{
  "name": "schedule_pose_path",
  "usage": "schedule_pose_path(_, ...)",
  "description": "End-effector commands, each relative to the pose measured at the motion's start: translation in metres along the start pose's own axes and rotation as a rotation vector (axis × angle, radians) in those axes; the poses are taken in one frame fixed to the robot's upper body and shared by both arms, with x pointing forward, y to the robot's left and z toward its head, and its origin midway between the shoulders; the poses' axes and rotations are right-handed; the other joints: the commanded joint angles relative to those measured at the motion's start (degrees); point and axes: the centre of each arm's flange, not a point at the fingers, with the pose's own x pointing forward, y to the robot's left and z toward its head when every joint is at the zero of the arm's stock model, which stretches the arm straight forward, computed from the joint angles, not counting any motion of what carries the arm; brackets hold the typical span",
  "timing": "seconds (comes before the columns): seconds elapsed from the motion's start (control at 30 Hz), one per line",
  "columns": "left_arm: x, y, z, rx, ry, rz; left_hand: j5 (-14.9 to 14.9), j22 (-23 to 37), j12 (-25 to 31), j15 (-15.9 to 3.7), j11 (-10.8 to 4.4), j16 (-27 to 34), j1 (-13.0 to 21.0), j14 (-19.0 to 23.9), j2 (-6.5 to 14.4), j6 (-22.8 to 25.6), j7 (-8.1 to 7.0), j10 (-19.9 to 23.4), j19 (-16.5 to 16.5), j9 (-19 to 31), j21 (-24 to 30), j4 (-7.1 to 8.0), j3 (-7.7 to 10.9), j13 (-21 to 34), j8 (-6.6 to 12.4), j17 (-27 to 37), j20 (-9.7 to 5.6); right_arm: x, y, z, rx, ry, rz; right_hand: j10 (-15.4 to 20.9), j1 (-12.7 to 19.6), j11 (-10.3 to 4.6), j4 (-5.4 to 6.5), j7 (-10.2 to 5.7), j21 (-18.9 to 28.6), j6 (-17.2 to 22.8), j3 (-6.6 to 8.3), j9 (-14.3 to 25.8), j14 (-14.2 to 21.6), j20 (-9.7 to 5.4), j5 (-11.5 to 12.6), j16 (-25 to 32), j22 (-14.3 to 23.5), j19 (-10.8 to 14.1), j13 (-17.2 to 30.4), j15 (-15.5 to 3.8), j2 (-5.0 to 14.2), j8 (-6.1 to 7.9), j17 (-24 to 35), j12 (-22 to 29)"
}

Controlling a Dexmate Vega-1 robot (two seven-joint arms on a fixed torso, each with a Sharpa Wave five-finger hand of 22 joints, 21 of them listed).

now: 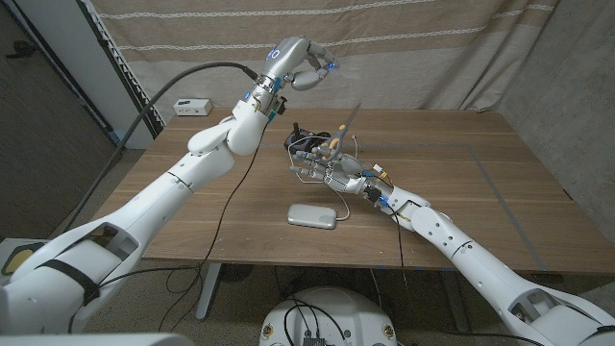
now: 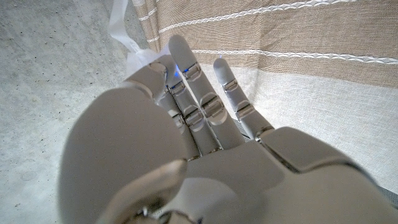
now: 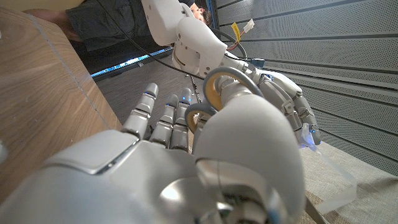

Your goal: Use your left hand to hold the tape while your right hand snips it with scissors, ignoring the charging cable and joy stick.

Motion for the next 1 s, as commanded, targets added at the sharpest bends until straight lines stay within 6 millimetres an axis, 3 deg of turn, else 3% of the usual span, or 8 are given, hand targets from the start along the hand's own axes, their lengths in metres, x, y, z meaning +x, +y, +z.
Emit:
schedule_pose_path(0.03,-0.002,0.004,-0.001,0.006,0.012,0.02,-0.3,0.2,0.4,0.3,-1.5,0.3,-0.2,0.3,0.1,0.5,0.07,2.8,-0.5,0.3,0.4,-0.05,-0.25,11.4,-0.09,0.1,-6.95,-0.002,0.001,-0.001,0.002,-0.003,-0.015,5.3,1.2,-4.68,0.12,-0.01,0.2,0.7,0.34,0.1,0.5,-0.57,-0.4,0.2,0.1,0.1,0.2,0.16,0.49,-0.02,0.1,0.2)
schedule_pose_path(0.7,-0.015,0.01,-0.01,0.082,0.01,0.054,-0.3,0.0,0.3,0.31,-1.52,0.3,-0.3,0.2,0.0,0.4,-0.12,2.7,-0.7,0.2,0.7,-0.04,-0.22,11.4,-0.2,0.1,-6.91,-0.002,0.003,0.008,-0.06,-0.035,-0.073,5.4,1.2,-4.49,0.5,-0.17,0.4,0.6,0.69,0.7,0.8,-0.59,-1.6,0.4,0.1,0.3,0.2,0.39,0.42,-0.36,0.1,0.3)
schedule_pose_path(0.8,-0.017,0.012,-0.011,0.083,0.005,0.056,-0.3,-0.1,0.3,0.31,-1.52,0.3,-0.3,0.2,0.0,0.5,-0.11,2.7,-0.7,0.2,0.8,-0.04,-0.22,11.3,-0.21,0.1,-6.9,0.0,0.004,0.01,-0.071,-0.032,-0.074,5.5,1.1,-4.41,0.77,-0.43,1.1,0.6,0.92,1.3,2.7,-2.86,-2.7,1.1,0.2,1.9,0.2,1.87,0.3,-0.68,0.0,0.4)
schedule_pose_path(1.0,-0.02,0.014,-0.011,0.081,0.011,0.04,-0.3,-0.1,0.2,0.27,-1.46,0.2,0.0,0.1,0.2,0.0,0.69,2.7,-0.4,0.3,1.4,-0.14,-0.11,11.3,-0.41,-0.1,-7.14,-0.001,0.006,0.008,-0.072,-0.032,-0.081,5.6,1.1,-4.75,0.86,-0.84,1.0,0.3,1.02,1.5,2.1,-2.65,-3.2,0.9,0.3,1.5,0.2,1.75,0.29,-0.95,-0.1,0.4)
